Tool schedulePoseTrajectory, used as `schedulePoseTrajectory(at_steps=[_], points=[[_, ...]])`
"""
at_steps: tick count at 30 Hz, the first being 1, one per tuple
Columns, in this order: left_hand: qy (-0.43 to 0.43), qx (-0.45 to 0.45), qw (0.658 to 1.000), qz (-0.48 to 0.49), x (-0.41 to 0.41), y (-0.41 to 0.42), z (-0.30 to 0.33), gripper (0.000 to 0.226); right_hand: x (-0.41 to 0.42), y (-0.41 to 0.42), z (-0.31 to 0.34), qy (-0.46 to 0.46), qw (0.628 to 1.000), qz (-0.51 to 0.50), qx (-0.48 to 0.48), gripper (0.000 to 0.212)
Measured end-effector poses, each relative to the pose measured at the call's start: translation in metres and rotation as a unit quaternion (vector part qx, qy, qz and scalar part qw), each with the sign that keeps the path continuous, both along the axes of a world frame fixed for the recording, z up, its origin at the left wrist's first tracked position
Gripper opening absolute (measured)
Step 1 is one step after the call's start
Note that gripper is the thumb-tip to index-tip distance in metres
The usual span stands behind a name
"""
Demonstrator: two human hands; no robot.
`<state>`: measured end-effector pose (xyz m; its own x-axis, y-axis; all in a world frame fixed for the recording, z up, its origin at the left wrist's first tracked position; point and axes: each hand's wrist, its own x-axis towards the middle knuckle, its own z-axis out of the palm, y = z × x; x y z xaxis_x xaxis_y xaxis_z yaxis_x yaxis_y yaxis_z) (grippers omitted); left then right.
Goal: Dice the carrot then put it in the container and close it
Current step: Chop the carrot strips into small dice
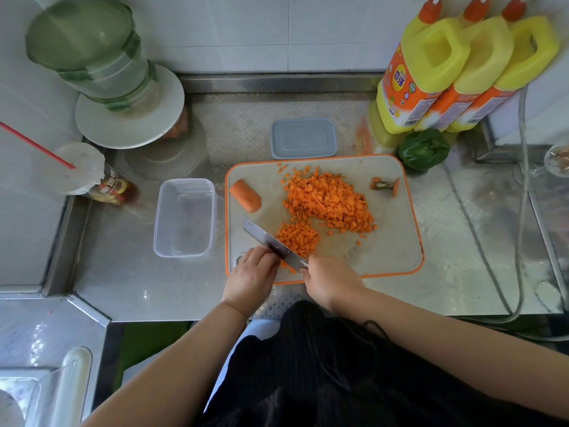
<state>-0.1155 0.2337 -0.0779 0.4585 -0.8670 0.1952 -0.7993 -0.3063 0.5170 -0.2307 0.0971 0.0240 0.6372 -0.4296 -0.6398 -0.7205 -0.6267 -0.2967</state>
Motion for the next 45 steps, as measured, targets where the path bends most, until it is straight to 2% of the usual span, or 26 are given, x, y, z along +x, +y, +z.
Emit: schedulePoseTrajectory(at_steps=[7,15,19,25,31,35,40,44,45], points=[[-0.015,-0.008,1.000,-0.008,0.002,-0.002,0.000,0.025,0.007,0.005,-0.007,0.022,1.000,-0.005,-0.003,0.009],[-0.020,-0.010,1.000,-0.004,0.000,-0.002,0.002,0.021,0.016,0.002,-0.013,-0.001,0.999,-0.032,0.028,0.010],[-0.008,-0.001,1.000,0.021,-0.001,0.008,0.000,0.019,0.011,-0.007,-0.010,-0.015,0.997,-0.061,0.037,0.023],[-0.018,0.002,0.999,0.032,-0.001,0.012,0.002,0.021,0.001,0.000,0.001,-0.014,1.000,-0.005,0.026,0.022],[-0.022,0.052,0.998,0.032,0.002,0.003,0.007,0.027,0.001,0.006,-0.002,0.017,0.999,0.038,-0.005,0.011],[-0.005,0.078,0.996,0.040,0.002,0.002,0.007,0.029,0.006,0.008,-0.007,0.007,0.999,0.039,-0.003,0.008],[-0.004,0.089,0.995,0.049,0.003,0.004,0.008,0.007,0.017,0.003,-0.009,-0.024,0.999,0.008,0.020,0.013],[0.003,0.052,0.996,0.070,0.000,0.011,0.014,0.009,0.014,-0.008,-0.011,-0.031,0.999,-0.021,0.037,0.025],[-0.002,0.040,0.997,0.073,-0.001,0.013,0.014,0.016,0.011,-0.009,-0.010,-0.032,0.999,-0.019,0.032,0.025]])
